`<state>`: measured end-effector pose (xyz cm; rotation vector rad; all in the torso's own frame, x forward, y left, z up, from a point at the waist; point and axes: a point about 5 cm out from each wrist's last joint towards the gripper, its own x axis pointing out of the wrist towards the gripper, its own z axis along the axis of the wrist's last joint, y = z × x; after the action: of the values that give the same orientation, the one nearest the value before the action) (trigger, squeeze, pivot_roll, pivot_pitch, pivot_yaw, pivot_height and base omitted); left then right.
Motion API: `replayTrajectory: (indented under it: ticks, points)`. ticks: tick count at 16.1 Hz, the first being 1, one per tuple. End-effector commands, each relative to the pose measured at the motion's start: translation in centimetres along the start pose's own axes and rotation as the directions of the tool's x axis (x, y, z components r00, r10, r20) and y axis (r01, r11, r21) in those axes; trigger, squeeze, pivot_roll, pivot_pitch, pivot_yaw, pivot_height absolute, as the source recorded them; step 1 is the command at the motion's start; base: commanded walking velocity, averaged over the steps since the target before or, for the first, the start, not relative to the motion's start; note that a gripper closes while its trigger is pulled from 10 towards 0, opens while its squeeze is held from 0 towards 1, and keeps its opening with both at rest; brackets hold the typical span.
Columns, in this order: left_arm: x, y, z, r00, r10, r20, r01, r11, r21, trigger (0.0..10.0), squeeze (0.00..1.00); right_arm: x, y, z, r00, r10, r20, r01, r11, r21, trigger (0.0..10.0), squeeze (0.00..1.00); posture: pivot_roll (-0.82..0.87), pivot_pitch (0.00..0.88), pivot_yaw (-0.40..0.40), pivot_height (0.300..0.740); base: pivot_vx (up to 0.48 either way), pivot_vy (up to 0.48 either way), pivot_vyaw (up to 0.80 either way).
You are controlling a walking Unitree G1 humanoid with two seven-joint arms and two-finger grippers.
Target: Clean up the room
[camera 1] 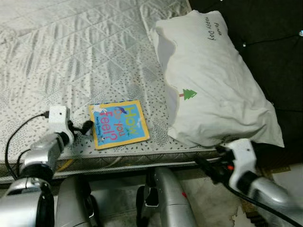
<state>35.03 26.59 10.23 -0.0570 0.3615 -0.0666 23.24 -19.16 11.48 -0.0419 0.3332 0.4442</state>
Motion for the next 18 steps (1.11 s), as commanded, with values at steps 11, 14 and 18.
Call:
replayTrajectory:
  ticks: [11, 14, 18]
  points:
    - [1.8, -4.9, -0.6, 0.972, -0.214, -0.098, 0.22, 0.974, 0.057, 10.0, 0.0, 2.7, -2.5, -5.2, 0.991, -0.129, -0.039, 0.128, 0.991, -0.035, 10.0, 0.0, -0.35, 0.29, -0.236, 0.596, 0.0, 0.0, 0.0]
    - [1.6, -3.9, 0.0, 0.978, -0.187, -0.092, 0.194, 0.978, 0.073, 10.0, 0.0, 3.0, -2.7, -4.8, 0.992, -0.125, -0.007, 0.124, 0.991, -0.044, 10.0, 0.0, -0.34, 0.286, -0.234, 0.596, 0.0, 0.0, 0.0]
    - [1.6, -3.7, 0.7, 0.98, -0.183, -0.079, 0.19, 0.977, 0.095, 10.0, 0.0, 3.5, -3.0, -4.7, 0.991, -0.133, 0.018, 0.134, 0.99, -0.055, 10.0, 0.0, -0.35, 0.281, -0.231, 0.596, 0.0, 0.0, 0.0]
